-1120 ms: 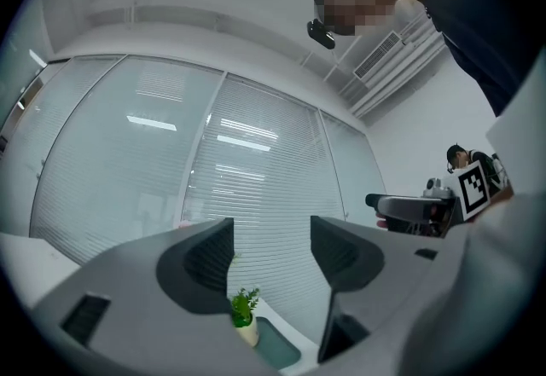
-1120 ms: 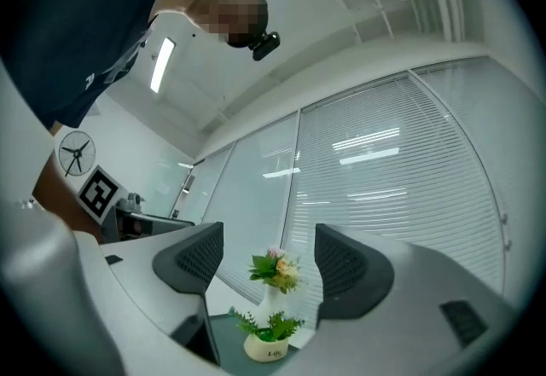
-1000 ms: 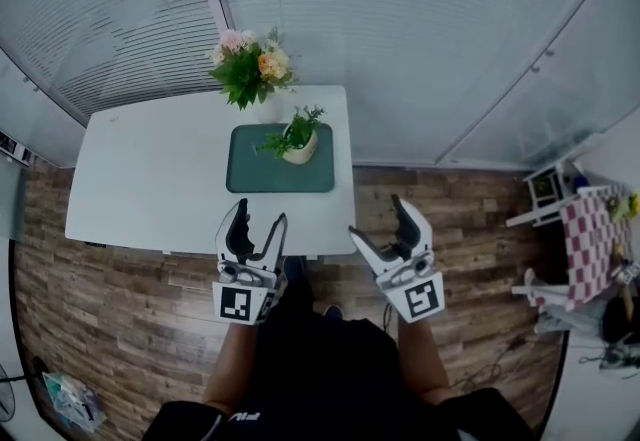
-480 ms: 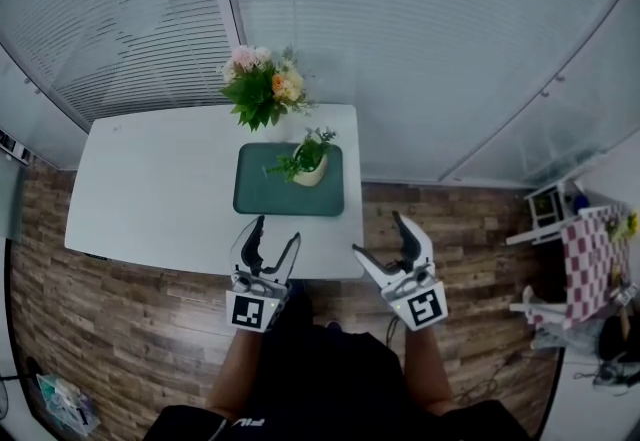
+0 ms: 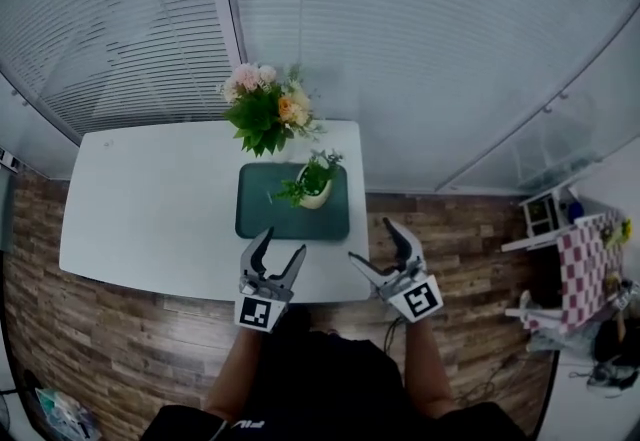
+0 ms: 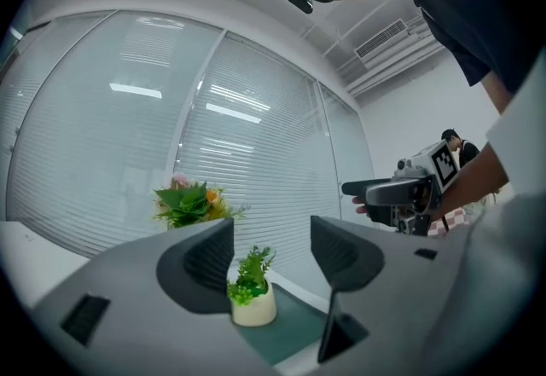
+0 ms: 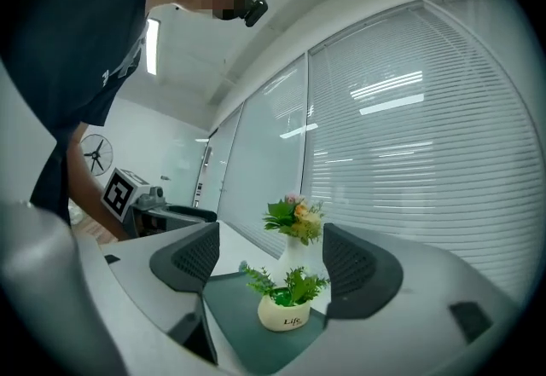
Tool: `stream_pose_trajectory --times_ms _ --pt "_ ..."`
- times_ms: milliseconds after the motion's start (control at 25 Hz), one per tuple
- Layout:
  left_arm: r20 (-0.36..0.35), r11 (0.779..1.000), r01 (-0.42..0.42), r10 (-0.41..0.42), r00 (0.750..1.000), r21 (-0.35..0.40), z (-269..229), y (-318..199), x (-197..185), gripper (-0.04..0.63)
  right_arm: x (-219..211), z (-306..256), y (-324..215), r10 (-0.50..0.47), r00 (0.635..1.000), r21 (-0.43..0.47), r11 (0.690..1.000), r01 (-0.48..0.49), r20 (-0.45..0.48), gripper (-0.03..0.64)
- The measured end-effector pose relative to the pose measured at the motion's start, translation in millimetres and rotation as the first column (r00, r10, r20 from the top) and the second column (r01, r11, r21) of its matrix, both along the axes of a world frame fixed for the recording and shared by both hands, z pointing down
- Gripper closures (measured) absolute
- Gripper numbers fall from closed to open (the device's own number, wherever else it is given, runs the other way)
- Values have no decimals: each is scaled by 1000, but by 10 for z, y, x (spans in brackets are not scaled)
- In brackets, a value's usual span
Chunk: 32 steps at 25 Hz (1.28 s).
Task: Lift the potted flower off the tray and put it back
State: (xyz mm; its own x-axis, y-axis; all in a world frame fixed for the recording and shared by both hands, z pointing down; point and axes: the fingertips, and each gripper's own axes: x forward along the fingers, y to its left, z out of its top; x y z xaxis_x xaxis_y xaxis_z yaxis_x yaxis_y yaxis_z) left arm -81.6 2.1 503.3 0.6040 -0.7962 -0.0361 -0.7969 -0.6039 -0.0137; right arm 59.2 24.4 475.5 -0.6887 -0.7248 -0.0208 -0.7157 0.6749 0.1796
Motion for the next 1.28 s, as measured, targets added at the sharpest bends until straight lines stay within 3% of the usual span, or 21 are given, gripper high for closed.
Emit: stream_pose_trajectory --times_ms 360,600,840,1280 --pt "12 994 -63 64 998 -94 350 -272 -108 334 -58 508 -434 -33 998 -129 991 27 -47 270" --pt "21 985 -91 95 995 -147 580 -337 -49 334 -58 860 -587 -93 985 -224 973 59 -145 270" --pt "38 977 -71 80 996 -200 832 -464 42 333 9 1076 -856 -141 981 -281 955 100 -132 270" --pt "116 931 4 42 992 -366 1563 -583 289 325 -21 1658 -1177 -344 924 -441 864 243 -164 267"
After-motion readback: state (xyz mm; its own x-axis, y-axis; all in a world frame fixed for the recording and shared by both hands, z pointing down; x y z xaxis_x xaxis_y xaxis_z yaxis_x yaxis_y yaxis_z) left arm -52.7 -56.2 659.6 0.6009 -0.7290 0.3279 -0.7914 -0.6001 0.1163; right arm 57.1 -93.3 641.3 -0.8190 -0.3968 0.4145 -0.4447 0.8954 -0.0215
